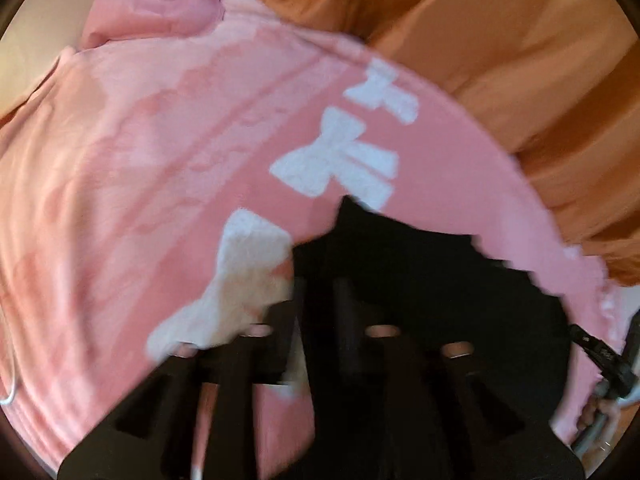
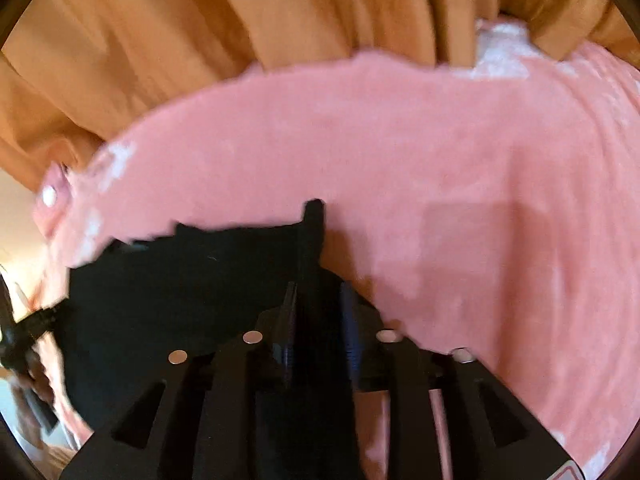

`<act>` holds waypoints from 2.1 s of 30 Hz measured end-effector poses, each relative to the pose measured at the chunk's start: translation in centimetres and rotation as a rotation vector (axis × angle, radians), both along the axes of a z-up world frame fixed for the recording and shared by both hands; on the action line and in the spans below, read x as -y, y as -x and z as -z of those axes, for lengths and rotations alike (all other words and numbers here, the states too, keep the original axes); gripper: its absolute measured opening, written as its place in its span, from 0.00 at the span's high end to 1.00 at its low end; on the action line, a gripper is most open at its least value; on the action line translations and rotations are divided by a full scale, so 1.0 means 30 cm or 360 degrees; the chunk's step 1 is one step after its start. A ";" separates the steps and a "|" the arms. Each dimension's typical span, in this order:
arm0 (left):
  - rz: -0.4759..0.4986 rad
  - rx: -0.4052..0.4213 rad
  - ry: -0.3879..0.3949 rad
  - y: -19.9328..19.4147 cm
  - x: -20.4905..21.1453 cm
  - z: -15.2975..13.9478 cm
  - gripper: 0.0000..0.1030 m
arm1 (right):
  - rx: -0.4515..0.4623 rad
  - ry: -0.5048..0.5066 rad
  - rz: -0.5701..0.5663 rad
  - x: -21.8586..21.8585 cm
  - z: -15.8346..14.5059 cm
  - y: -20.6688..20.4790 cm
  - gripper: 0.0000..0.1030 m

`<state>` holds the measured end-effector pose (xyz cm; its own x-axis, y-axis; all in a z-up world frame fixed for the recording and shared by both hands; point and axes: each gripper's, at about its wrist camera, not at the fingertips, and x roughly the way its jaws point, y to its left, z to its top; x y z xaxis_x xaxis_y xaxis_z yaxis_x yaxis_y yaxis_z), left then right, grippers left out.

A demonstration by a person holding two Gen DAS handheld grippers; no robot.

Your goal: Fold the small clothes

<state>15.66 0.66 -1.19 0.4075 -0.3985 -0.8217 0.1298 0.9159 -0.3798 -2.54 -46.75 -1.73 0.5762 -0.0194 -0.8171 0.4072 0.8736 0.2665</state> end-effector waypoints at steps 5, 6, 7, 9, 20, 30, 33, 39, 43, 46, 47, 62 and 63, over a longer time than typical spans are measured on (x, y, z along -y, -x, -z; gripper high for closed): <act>0.0031 -0.0003 0.0132 0.200 -0.069 -0.054 0.20 | -0.0152 -0.0046 -0.0120 -0.055 0.052 0.190 0.32; 0.0054 -0.0039 0.0119 0.230 -0.064 -0.042 0.20 | -0.0214 -0.0129 -0.0150 -0.081 0.101 0.231 0.32; 0.0102 -0.0081 0.0068 0.262 -0.042 -0.004 0.20 | -0.0241 -0.0175 -0.0173 -0.101 0.133 0.250 0.32; 0.0171 -0.0127 -0.0033 0.292 -0.003 0.050 0.26 | -0.0301 -0.0188 -0.0206 -0.151 0.192 0.270 0.32; 0.0122 -0.0321 -0.0011 0.422 -0.091 0.103 0.97 | -0.0233 -0.0160 -0.0113 -0.141 0.179 0.480 0.98; 0.0174 0.0066 -0.0128 0.379 0.000 -0.146 0.37 | -0.0023 0.0051 -0.0099 -0.147 -0.009 0.395 0.65; 0.0224 0.0127 -0.0146 0.237 0.085 -0.162 0.18 | 0.0044 0.0122 -0.0173 -0.133 -0.050 0.223 0.40; 0.0128 -0.0029 -0.0212 -0.046 0.172 0.030 0.47 | -0.0060 0.0233 -0.0185 -0.089 0.076 -0.046 0.40; 0.0110 0.0042 -0.0210 -0.086 0.180 0.026 0.97 | -0.0050 0.0146 -0.0181 -0.065 0.077 -0.116 0.92; 0.0075 0.0151 -0.0193 -0.102 0.166 -0.031 0.97 | 0.0178 0.0093 -0.0165 -0.041 -0.028 -0.092 0.93; 0.0070 0.0161 -0.0244 -0.116 0.169 -0.024 0.97 | 0.0203 0.0110 -0.0140 -0.026 -0.034 -0.094 0.93; 0.0046 -0.0074 -0.0049 0.182 0.003 -0.026 0.25 | -0.0153 -0.0029 -0.0167 -0.121 0.033 0.252 0.37; 0.0062 -0.0092 -0.0052 0.209 0.001 -0.002 0.22 | -0.0165 -0.0125 -0.0201 -0.138 0.065 0.282 0.37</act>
<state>9.40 0.62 -1.14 0.3436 -0.3859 -0.8561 0.1444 0.9225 -0.3579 -11.02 -42.61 -3.67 0.4828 0.1144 -0.8682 0.3241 0.8977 0.2985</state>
